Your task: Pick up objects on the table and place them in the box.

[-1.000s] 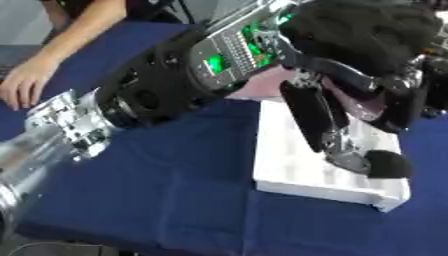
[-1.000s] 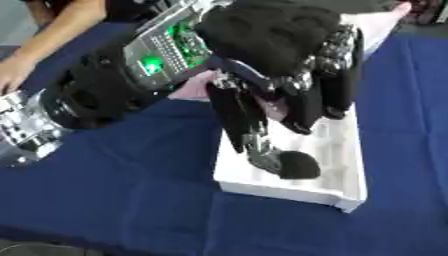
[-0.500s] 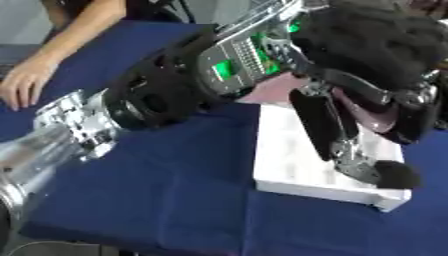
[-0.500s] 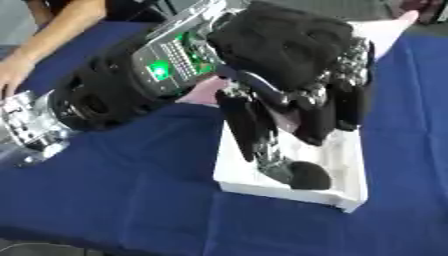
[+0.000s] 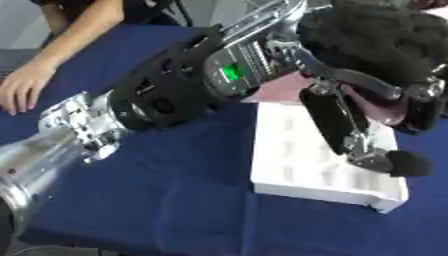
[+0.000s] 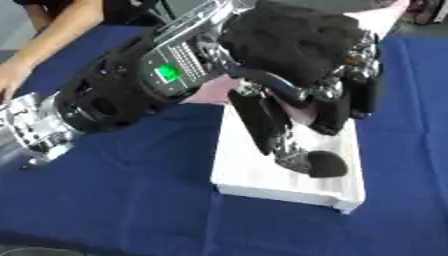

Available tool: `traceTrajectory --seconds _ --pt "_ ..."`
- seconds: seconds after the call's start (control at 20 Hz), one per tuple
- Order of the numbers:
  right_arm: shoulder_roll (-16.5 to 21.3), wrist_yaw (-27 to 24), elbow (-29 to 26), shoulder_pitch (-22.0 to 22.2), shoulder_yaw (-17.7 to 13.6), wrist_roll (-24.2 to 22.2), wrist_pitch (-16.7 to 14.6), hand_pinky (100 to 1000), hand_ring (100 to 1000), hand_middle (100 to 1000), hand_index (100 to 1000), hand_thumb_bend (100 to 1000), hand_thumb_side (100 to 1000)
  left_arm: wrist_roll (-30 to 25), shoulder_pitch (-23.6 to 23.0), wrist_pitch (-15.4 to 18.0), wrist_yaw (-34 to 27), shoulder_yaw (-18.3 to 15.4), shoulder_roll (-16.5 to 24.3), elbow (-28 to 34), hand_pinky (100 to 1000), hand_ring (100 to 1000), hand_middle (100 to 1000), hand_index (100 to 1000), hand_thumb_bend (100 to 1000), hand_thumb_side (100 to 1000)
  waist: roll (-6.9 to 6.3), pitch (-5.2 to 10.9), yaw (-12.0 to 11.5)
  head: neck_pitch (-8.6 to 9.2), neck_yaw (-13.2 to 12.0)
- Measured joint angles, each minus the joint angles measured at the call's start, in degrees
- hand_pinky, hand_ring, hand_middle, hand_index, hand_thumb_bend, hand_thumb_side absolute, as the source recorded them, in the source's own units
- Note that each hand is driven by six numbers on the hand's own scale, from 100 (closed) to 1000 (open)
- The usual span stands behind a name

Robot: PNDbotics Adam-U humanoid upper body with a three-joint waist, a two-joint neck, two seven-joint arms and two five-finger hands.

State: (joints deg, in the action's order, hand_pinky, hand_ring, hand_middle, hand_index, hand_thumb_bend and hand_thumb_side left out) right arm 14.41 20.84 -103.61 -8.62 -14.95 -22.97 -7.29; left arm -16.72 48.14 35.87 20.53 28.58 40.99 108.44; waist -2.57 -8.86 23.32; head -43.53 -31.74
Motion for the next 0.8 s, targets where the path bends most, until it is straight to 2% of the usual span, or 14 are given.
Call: traceTrajectory --seconds 0.2,0.45,0.55,0.6,0.65,0.75,0.8 --pt "0.0 -0.1 0.0 -0.3 0.1 0.0 0.0 585 675 799 947 100 762 3.5 0.1 0.2 5.4 0.4 -0.9 -4.5 100 100 100 100 100 349 -0.10 -0.20 0.2 0.31 -0.2" --pt "0.0 -0.1 0.0 -0.3 0.1 0.0 0.0 585 675 799 947 100 760 6.1 0.0 1.1 9.1 1.1 -1.3 -6.4 100 100 100 100 100 345 -0.11 -0.20 0.2 0.42 -0.2" --pt "0.0 -0.1 0.0 -0.3 0.1 0.0 0.0 586 675 799 947 100 760 6.8 0.0 1.5 10.0 1.3 -1.4 -6.4 100 100 105 236 100 418 -0.11 -0.20 0.2 0.43 -0.2" --pt "0.0 -0.1 0.0 -0.3 0.1 0.0 0.0 586 675 799 947 100 760 7.0 0.0 1.8 10.5 1.5 -1.4 -6.4 152 301 378 454 100 528 -0.11 -0.20 0.2 0.43 -0.2" --pt "0.0 -0.1 0.0 -0.3 0.1 0.0 0.0 586 675 799 947 100 760 7.0 0.0 2.3 11.0 1.6 -1.4 -6.2 349 498 567 608 100 613 -0.11 -0.21 0.2 0.44 -0.2" --pt "0.0 -0.1 0.0 -0.3 0.1 0.0 0.0 586 675 799 947 100 761 6.4 0.0 3.8 12.2 1.9 -1.4 -6.0 659 769 813 810 100 736 -0.10 -0.23 0.2 0.46 -0.2" --pt "0.0 -0.1 0.0 -0.3 0.1 0.0 0.0 586 675 799 947 100 761 5.7 -0.1 4.7 12.9 2.2 -1.4 -5.9 722 825 856 852 100 756 -0.09 -0.25 0.2 0.47 -0.2"
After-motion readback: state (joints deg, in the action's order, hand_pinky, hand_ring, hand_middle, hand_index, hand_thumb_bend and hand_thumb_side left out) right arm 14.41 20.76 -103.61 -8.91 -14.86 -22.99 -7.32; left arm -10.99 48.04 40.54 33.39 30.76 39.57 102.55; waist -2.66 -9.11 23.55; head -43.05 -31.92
